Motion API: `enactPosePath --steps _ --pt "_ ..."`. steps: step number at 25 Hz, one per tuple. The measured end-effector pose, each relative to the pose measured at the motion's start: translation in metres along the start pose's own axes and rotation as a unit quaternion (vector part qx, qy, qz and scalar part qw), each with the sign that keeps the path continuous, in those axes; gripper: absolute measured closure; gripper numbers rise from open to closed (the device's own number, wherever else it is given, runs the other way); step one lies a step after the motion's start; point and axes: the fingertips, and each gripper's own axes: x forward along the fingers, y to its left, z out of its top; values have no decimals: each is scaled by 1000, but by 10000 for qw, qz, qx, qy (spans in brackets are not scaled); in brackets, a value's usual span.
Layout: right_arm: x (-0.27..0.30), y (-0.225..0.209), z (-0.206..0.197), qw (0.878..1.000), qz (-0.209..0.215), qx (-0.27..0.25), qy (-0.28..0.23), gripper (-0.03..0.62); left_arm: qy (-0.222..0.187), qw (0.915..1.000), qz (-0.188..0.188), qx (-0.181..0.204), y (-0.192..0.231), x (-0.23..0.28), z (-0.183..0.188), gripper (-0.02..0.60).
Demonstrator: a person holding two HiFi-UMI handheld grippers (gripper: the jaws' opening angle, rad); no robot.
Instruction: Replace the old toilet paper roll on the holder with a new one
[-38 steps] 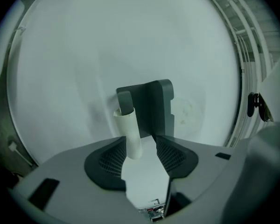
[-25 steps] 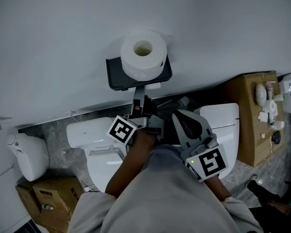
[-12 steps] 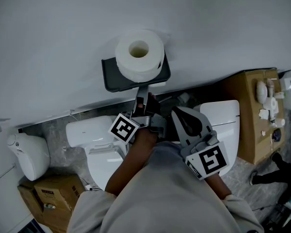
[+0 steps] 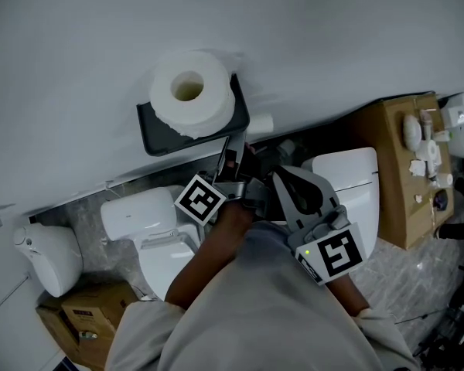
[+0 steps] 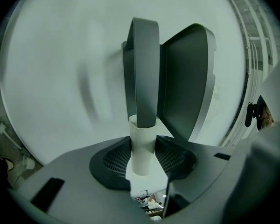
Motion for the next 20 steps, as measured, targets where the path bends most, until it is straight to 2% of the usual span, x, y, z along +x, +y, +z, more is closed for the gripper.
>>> enactPosePath --steps 12,20 --pt "-23 -40 -3 9985 -516 167 -5 577 716 9974 -90 -5 -2 26 -56 414" --pt "-24 -43 -7 9983 -538 214 -7 577 976 9949 181 196 7 9 -70 416"
